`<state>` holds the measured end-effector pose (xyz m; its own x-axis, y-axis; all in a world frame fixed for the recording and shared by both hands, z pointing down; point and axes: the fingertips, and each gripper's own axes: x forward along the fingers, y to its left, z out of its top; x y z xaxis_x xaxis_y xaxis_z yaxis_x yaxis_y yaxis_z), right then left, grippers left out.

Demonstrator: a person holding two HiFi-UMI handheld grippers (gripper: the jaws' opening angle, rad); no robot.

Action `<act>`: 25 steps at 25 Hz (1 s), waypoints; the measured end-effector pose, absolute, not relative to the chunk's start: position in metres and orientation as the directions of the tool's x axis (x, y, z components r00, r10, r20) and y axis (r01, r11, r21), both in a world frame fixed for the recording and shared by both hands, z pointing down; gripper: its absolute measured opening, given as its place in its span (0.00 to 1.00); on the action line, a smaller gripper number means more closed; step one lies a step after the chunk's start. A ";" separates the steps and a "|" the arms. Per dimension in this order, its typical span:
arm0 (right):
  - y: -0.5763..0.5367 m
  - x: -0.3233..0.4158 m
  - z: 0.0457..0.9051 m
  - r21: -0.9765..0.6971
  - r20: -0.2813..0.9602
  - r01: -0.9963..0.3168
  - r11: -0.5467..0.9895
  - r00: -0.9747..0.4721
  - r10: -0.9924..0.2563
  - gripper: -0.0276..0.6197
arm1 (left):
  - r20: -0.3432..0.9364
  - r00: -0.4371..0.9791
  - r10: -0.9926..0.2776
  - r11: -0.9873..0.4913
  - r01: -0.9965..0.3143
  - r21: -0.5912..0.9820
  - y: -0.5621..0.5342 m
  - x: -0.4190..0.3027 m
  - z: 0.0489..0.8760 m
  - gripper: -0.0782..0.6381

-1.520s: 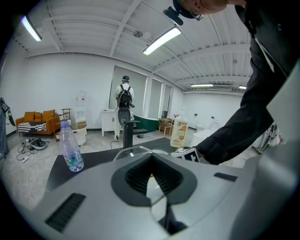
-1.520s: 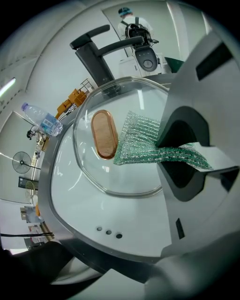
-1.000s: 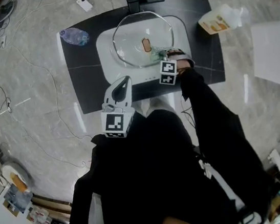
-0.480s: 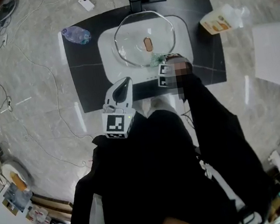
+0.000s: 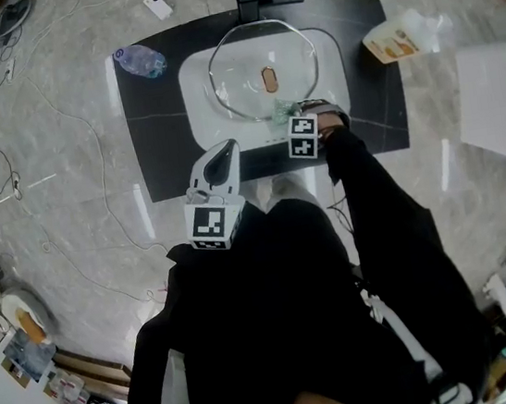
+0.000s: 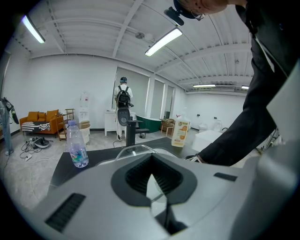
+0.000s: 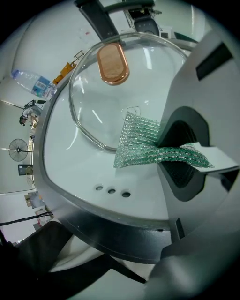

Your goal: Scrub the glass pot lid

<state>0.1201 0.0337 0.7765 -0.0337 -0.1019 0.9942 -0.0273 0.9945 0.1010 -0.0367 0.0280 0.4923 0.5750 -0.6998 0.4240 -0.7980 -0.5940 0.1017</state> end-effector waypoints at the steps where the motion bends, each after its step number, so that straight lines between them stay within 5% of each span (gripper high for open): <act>1: 0.035 0.120 0.774 0.100 0.994 -0.025 0.995 -0.040 -0.101 0.14 | 0.422 0.575 -0.700 -0.594 -0.798 0.102 0.028 -0.037 0.492 0.11; 25: 0.058 0.117 0.748 -0.059 0.997 0.028 0.998 -0.055 0.061 0.14 | 0.392 0.580 -0.714 -0.589 -0.800 0.113 0.030 -0.038 0.480 0.11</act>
